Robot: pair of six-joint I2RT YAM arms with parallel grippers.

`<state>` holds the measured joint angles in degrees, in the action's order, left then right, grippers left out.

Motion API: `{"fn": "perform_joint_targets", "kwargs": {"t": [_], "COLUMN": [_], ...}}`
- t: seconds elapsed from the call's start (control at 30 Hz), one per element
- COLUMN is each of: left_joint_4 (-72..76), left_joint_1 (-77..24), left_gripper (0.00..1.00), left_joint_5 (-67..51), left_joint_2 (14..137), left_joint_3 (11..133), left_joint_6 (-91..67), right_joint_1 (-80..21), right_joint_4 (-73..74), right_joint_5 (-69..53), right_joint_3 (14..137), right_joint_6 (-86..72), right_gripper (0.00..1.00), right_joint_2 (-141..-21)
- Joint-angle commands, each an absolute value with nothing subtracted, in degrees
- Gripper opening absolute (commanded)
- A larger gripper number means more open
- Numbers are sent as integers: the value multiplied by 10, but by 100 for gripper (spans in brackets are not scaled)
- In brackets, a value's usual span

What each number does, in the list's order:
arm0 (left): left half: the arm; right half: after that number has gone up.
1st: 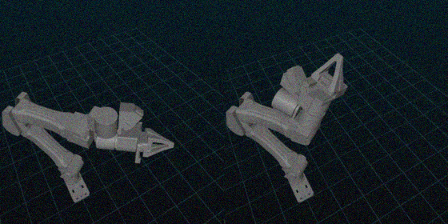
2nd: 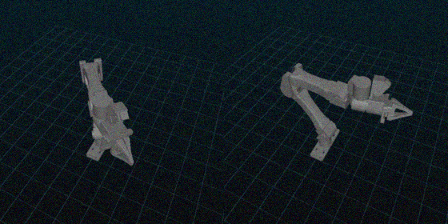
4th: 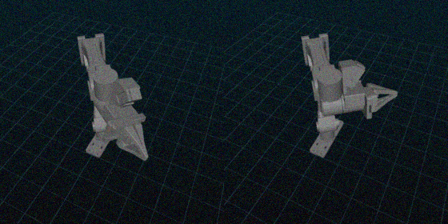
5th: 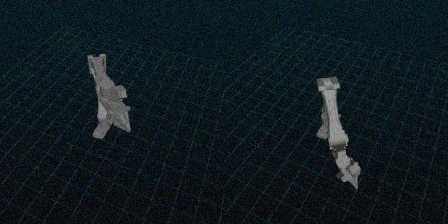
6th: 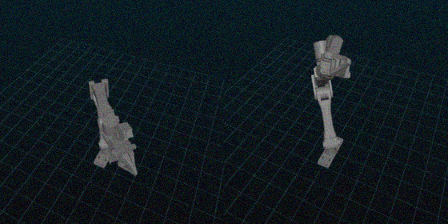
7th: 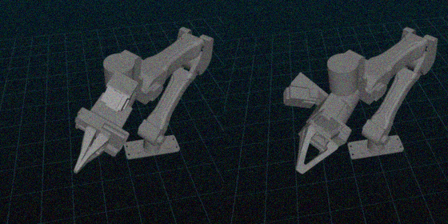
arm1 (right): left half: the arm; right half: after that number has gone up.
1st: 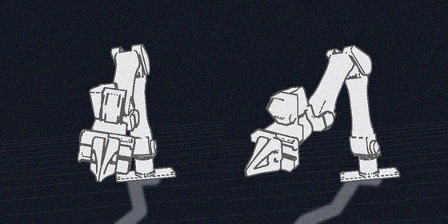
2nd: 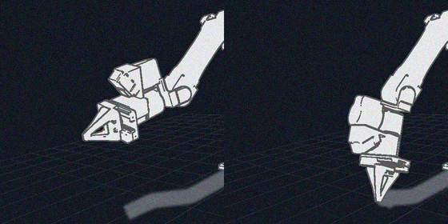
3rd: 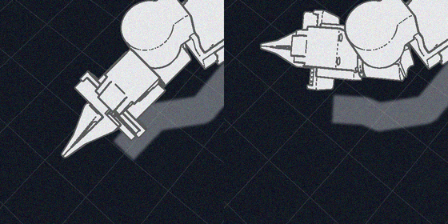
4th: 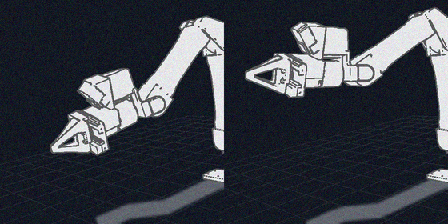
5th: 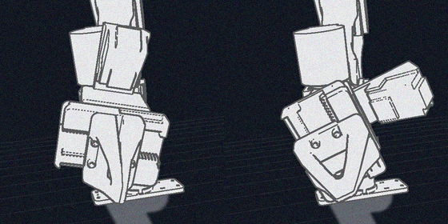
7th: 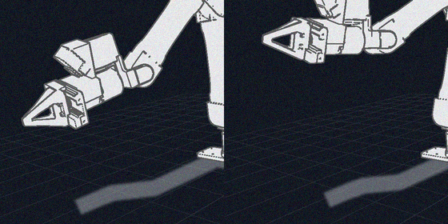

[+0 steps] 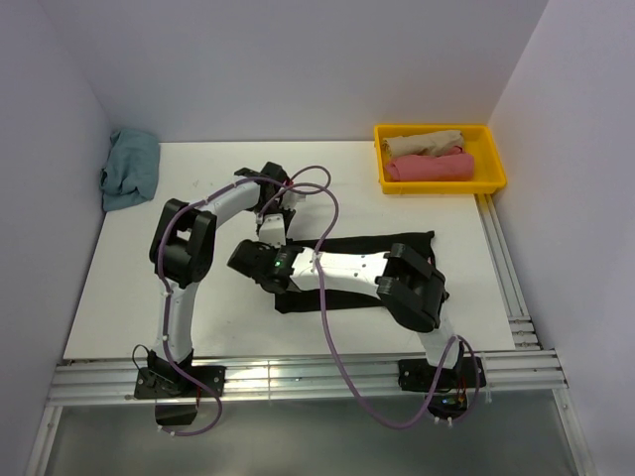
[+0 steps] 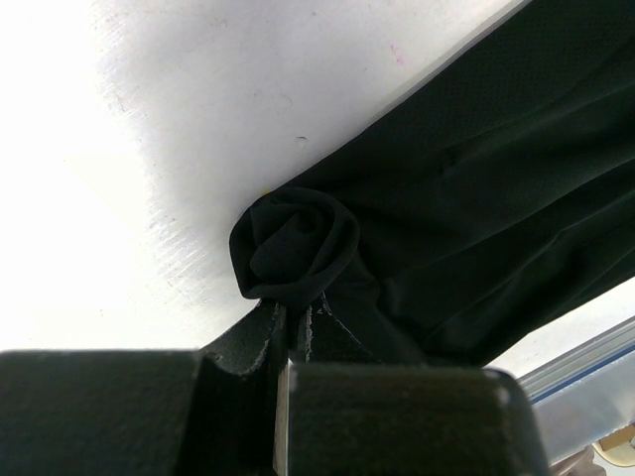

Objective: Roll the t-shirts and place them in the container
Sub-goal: Roll the tshirt

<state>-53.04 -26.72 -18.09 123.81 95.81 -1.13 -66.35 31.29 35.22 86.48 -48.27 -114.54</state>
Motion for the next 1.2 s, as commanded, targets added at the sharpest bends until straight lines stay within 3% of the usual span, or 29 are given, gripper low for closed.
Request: {"fn": "perform_joint_targets", "kwargs": {"t": [0.0,0.43,0.53,0.63,0.73,0.83,0.87,0.97,1.17], "left_joint_4": [-533,-533,-532,-530,-527,-525,-522,-522,-507], "left_joint_1": [-272,-273,-274,-274,-272,-267,-265,-249,-206], "left_gripper": [0,0,4,13,23,38,47,59,66], "left_joint_5": [-178,-181,-185,-186,-192,-210,-219,-252,-331], "left_joint_2": [1246,1251,1250,1246,1243,1233,1225,1212,1187], "left_joint_3": [976,977,983,986,996,1005,1007,1023,1020], "left_joint_6": [-8,-8,-8,-9,-8,-6,-6,-6,14], "right_joint_1": [-669,-671,-671,-671,-671,-667,-666,-652,-599], "right_joint_4": [337,370,374,361,337,283,262,164,-71], "right_joint_5": [379,359,352,341,326,302,294,244,132], "right_joint_3": [899,900,891,874,850,809,775,695,526], "right_joint_6": [-477,-498,-510,-516,-525,-537,-540,-555,-611], "right_gripper": [51,53,52,49,39,29,25,21,18], "right_joint_2": [-1172,-1223,-1223,-1216,-1202,-1172,-1162,-1111,-1025]}}
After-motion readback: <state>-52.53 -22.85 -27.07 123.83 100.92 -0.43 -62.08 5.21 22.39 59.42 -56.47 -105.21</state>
